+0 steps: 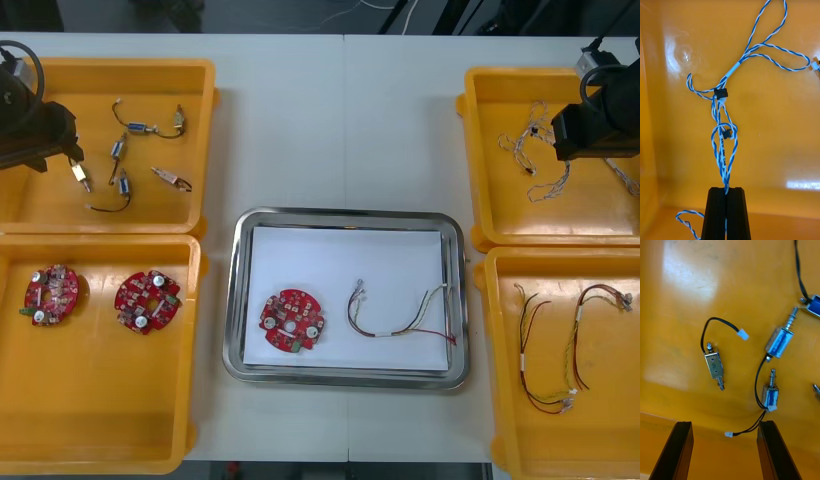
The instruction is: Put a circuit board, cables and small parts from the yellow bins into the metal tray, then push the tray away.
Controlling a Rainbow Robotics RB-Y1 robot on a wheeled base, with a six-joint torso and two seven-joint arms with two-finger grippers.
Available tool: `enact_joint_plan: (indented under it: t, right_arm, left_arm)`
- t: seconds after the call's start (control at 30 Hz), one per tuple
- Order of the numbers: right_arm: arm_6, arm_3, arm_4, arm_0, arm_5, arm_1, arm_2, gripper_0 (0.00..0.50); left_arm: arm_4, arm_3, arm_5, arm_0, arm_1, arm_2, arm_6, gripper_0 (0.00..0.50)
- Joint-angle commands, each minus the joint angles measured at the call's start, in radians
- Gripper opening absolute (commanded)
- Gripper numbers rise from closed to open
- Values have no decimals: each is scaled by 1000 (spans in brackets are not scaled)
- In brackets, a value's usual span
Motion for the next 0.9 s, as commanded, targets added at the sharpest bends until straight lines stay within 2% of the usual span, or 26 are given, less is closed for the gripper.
enact_joint_plan:
  t: [0.03,0.33,0.7,0.9]
  right_arm:
    - [4,-96,14,2,81,-45,-59,0]
    - [4,-206,23,2,221,-45,-85,0]
    - [41,-381,-21,14,221,-37,-50,0]
    - [49,-496,-95,60,221,-37,1,0]
  left_arm:
    - [-5,63,-54,-71,34,26,93,500]
    - [-17,192,-186,-95,17,-14,102,500]
    - [-8,269,-287,-101,0,-80,111,500]
    - [-5,299,-338,-101,-12,-117,119,500]
